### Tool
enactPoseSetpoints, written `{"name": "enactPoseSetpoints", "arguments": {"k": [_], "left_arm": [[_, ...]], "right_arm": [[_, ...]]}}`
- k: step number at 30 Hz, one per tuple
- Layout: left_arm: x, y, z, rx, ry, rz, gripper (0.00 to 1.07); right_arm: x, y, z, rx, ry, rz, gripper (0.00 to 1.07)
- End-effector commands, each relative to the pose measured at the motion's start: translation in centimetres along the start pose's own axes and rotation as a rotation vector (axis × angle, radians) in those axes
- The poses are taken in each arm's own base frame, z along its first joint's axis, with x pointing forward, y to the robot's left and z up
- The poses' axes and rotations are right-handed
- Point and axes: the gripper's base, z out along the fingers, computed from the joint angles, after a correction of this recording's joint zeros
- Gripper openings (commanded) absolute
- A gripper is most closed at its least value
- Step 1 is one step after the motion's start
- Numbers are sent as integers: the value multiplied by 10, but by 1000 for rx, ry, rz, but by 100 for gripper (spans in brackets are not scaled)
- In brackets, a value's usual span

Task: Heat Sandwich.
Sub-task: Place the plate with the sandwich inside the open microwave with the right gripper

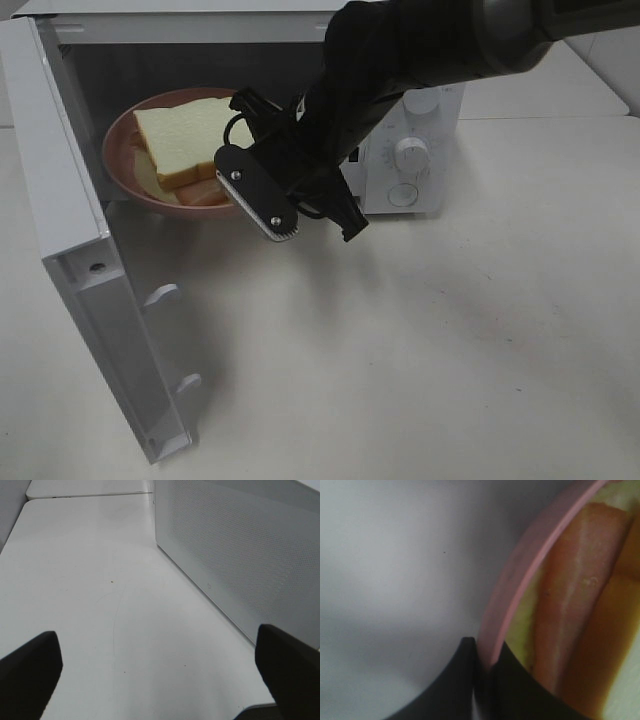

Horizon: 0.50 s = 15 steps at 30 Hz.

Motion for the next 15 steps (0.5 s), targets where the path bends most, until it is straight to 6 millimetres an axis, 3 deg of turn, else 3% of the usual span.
{"name": "enactPoseSetpoints", "arguments": {"k": [1,15], "left_arm": [[1,-1,-2,6,-27,-5,98],[1,-1,-2,6,-27,-5,98]], "right_arm": [[3,-14,3,27,6,24,0],[16,-49,27,48,76,74,0]]}}
